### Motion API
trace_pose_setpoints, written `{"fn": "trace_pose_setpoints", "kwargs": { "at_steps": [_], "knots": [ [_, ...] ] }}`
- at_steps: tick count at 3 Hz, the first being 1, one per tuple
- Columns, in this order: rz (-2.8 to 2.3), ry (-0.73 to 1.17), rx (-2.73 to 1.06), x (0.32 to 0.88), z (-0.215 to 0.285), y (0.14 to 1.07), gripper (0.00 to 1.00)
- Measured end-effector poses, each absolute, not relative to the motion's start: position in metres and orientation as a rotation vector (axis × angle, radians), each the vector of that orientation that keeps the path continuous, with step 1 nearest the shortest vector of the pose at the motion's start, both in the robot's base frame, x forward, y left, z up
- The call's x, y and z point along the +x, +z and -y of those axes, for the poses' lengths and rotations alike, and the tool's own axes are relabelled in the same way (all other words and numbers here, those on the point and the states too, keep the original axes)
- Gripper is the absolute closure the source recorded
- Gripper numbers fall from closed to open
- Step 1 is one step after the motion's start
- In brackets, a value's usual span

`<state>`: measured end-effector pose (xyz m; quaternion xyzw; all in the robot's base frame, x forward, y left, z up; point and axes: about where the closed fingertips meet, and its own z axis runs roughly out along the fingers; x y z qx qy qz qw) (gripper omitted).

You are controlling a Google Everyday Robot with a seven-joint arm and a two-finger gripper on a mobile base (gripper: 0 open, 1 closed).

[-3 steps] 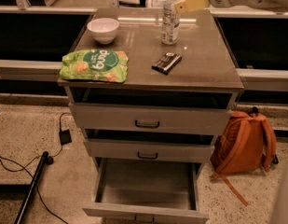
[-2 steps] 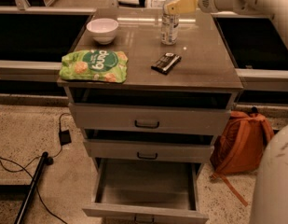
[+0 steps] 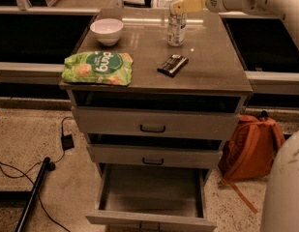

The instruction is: Place blue plastic bottle into bottom drawer

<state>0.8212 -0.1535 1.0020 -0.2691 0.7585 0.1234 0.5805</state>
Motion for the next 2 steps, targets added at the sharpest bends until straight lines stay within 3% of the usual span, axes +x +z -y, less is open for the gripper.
{"fn": "trace_pose_setpoints", "kwargs": {
  "at_steps": [2],
  "knots": [
    [-1.651,0.306,-0.521,0.879,0.131,0.981,0.0]
  ]
}}
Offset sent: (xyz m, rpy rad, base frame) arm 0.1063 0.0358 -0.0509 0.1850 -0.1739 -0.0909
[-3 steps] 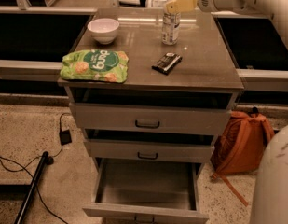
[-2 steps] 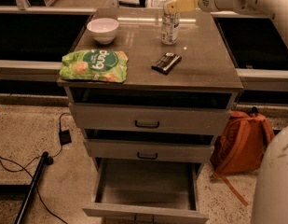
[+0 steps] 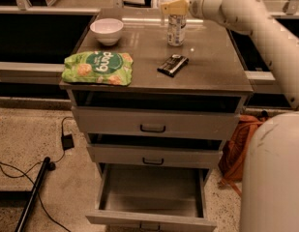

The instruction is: Place blue plastic bottle into bottom drawer

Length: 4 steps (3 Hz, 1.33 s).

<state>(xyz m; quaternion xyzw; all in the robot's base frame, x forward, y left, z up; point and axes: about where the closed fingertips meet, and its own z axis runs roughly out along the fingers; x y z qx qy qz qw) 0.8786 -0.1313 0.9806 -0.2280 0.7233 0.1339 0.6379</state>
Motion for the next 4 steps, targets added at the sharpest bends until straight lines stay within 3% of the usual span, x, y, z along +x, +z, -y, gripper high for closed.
{"fn": "trace_pose_setpoints", "kwargs": {
  "at_steps": [1,2,4],
  "knots": [
    [-1.639,0.337,-0.489,0.905,0.114,0.957,0.0],
    [-1.639,0.374,-0.436,0.919,0.109,0.936,0.14],
    [-1.534,0.455,-0.369,0.919,0.121,0.943,0.61]
  ]
}}
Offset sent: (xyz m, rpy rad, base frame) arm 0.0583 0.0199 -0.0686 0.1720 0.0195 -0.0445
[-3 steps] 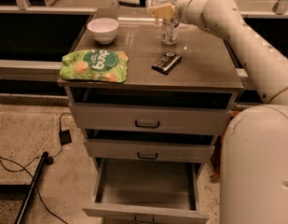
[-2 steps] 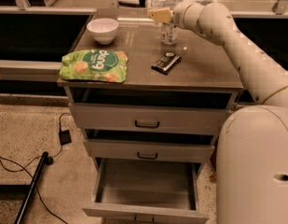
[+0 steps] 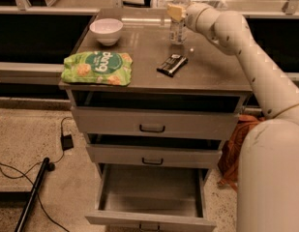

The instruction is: Place blue plastic bottle into bottom drawer

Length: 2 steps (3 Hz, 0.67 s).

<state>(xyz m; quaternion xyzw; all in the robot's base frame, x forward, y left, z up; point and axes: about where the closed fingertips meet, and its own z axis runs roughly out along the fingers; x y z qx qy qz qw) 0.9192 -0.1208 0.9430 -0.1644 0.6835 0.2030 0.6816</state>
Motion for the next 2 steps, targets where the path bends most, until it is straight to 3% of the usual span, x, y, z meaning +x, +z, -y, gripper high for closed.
{"fn": "trace_pose_setpoints", "kwargs": {
  "at_steps": [1,2],
  "knots": [
    [-1.388,0.488,-0.483,0.868,0.15,0.99,0.92],
    [-1.302,0.509,-0.691,0.807,0.126,1.014,1.0]
  ]
}}
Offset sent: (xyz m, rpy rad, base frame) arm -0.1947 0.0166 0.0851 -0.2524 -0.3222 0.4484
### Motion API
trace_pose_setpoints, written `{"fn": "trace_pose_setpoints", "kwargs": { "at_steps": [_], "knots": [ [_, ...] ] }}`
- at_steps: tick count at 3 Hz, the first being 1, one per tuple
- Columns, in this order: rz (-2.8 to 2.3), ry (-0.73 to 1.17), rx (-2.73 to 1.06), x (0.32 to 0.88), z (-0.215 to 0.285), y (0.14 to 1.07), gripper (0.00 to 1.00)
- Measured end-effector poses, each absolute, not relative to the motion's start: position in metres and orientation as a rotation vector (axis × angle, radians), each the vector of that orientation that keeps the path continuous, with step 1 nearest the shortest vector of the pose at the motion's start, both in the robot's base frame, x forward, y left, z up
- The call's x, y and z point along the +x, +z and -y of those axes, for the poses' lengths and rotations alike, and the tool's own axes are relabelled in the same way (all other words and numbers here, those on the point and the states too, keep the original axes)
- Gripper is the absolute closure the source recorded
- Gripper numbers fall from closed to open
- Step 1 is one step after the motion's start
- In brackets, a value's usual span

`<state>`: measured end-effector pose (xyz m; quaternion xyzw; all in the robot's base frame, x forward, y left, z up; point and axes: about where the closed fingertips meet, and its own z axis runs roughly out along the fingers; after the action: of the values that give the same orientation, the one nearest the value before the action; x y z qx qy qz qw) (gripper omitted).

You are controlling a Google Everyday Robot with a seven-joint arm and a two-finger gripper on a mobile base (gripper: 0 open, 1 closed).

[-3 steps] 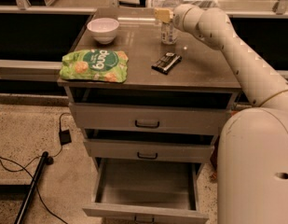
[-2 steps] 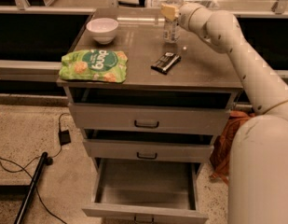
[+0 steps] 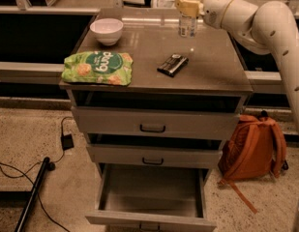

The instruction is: Place blue plastic bottle into bottom drawer

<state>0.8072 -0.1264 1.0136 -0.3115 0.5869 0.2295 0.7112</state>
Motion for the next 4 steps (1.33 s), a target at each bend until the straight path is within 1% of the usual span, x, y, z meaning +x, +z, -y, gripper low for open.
{"fn": "trace_pose_setpoints", "kwargs": {
  "at_steps": [1,2,3,4],
  "knots": [
    [-1.26,0.561,-0.766,0.757,0.12,0.998,1.0],
    [-1.235,0.654,-0.784,0.715,0.09,0.964,1.0],
    [-1.235,0.653,-0.783,0.715,0.09,0.965,1.0],
    [-1.268,0.734,-0.723,0.712,0.096,0.955,1.0]
  ]
}}
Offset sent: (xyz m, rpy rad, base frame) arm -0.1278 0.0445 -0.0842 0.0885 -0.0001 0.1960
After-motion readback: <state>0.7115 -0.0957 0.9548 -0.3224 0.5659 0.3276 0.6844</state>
